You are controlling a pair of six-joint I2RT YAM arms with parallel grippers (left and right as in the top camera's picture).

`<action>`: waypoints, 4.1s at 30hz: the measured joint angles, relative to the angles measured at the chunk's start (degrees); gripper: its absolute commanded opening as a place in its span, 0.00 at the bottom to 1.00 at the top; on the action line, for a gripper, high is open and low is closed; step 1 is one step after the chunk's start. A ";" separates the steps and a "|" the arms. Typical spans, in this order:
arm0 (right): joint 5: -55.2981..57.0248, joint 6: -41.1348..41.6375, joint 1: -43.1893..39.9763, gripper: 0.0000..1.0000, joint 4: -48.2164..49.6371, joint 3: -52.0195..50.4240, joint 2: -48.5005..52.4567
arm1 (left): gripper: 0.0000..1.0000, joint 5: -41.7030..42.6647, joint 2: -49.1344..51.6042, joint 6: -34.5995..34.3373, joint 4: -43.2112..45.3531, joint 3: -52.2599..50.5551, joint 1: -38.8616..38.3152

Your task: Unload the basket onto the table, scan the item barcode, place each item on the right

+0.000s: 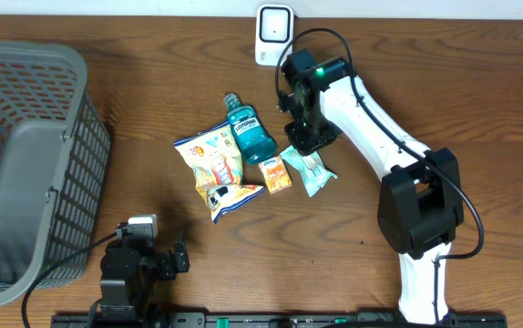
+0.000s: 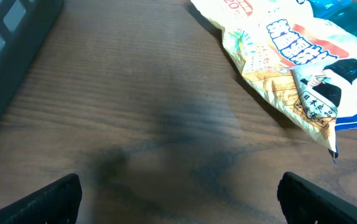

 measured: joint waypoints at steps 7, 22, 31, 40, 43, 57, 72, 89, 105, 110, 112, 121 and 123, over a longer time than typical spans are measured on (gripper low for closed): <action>0.13 3.91 -0.15 0.01 2.80 -3.52 0.00 | 0.98 0.00 0.00 0.00 0.00 0.00 0.00; 1.40 9.18 0.00 0.01 25.70 -22.29 -4.83 | 0.98 0.00 0.00 0.02 -0.02 0.00 0.00; 6.12 11.74 -0.20 0.18 15.72 -15.98 -2.01 | 0.98 0.00 0.00 0.00 -0.02 0.00 0.00; 10.32 11.58 -0.68 0.13 2.60 8.44 0.44 | 0.98 0.00 0.00 0.00 -0.04 0.00 0.00; 10.19 11.63 -0.15 0.01 1.92 8.57 0.02 | 0.98 0.00 0.00 0.00 -0.04 0.00 0.00; 3.43 11.50 1.88 0.01 6.03 -6.47 0.09 | 0.98 0.00 0.00 0.00 -0.04 0.00 0.00; 7.23 12.02 0.59 0.01 19.80 -15.43 -0.09 | 0.98 0.00 0.00 0.02 -0.04 0.00 0.00; -3.06 6.58 -2.38 0.01 15.78 -13.64 -2.05 | 0.98 0.00 0.00 0.00 -0.04 0.00 0.00; 7.08 6.80 -2.47 0.01 22.10 -12.11 -1.40 | 0.98 0.00 0.00 0.00 -0.04 0.00 0.00; 5.49 7.10 -2.47 0.02 20.20 -11.74 1.33 | 0.98 0.00 0.00 0.00 -0.04 0.00 0.00; 5.20 7.10 -2.58 0.07 20.44 -11.65 1.36 | 0.98 0.00 0.00 0.00 -0.04 0.00 0.00; 4.63 7.17 -2.62 0.37 11.30 -1.09 2.78 | 0.98 0.00 0.00 0.00 -0.04 0.00 0.00; 4.87 6.05 -2.60 0.62 9.29 2.38 1.99 | 0.98 0.00 0.00 0.00 -0.04 0.00 0.00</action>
